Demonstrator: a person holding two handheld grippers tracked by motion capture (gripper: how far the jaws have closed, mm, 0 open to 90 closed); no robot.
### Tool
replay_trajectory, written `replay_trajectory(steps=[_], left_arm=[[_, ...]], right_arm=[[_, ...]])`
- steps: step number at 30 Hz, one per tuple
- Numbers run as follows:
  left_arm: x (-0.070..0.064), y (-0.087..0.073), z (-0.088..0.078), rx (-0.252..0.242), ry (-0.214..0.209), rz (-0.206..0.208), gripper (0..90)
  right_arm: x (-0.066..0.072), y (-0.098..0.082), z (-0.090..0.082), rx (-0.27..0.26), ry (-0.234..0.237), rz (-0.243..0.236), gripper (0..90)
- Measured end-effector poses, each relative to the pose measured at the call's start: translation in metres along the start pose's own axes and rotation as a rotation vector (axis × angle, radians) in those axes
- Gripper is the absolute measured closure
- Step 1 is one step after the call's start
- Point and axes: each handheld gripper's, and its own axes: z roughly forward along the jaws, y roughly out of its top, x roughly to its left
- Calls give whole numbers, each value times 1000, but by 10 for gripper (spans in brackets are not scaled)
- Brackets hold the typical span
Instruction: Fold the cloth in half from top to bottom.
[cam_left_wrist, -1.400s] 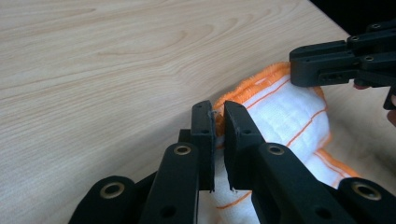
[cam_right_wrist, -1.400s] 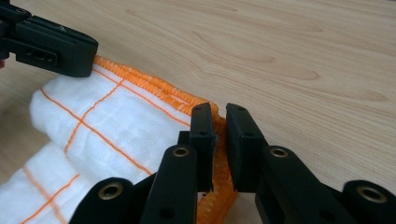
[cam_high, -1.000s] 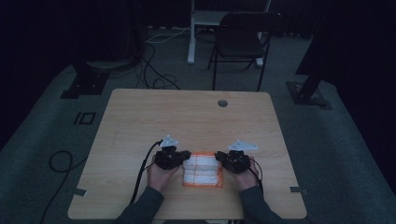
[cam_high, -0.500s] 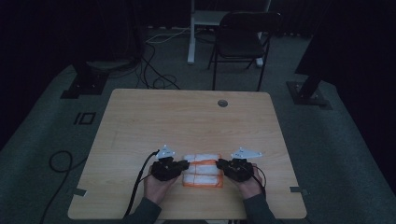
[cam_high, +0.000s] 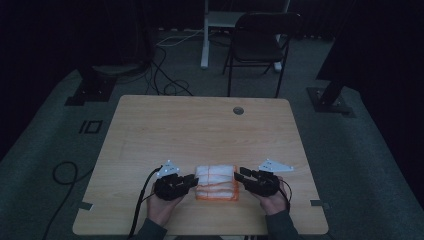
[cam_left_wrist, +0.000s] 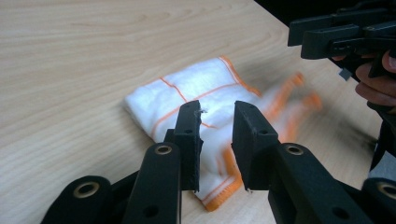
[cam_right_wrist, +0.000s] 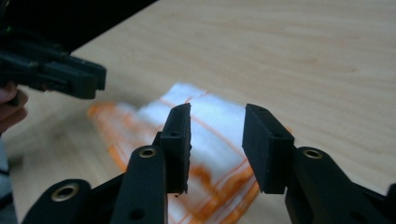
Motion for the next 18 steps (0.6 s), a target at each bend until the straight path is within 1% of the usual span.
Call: replay_trajectory(steps=[1, 2, 4, 5, 7, 9, 10, 11, 12, 15, 18], left_arm=[[2, 0, 1, 0, 4, -2, 716], [3, 0, 1, 4, 11, -5, 716], [6, -2, 3, 15, 23, -3, 708], [7, -3, 4, 17, 30, -6, 708], [10, -6, 5, 19, 45, -2, 701], [13, -8, 4, 14, 61, 1, 692], [15, -9, 4, 9, 67, 4, 692], [16, -10, 3, 6, 75, 5, 681], [18, -10, 2, 3, 83, 9, 676], [23, -12, 0, -4, 103, 11, 674], [27, -14, -1, -7, 127, 11, 668]], right_arm=[[0, 1, 4, 2, -6, -1, 617], [0, 1, 4, 2, -6, -1, 617], [1, 0, 8, 13, -24, -18, 617], [1, 0, 8, 13, -24, -18, 617], [1, -2, 10, 26, -46, -37, 615], [-3, -6, 11, 28, -67, -35, 609], [-3, -6, 11, 28, -67, -35, 609], [-6, -9, 11, 38, -99, -43, 601], [-7, -10, 11, 38, -111, -44, 601], [-11, -13, 11, 39, -122, -35, 601], [-15, -16, 12, 51, -152, -36, 598]])
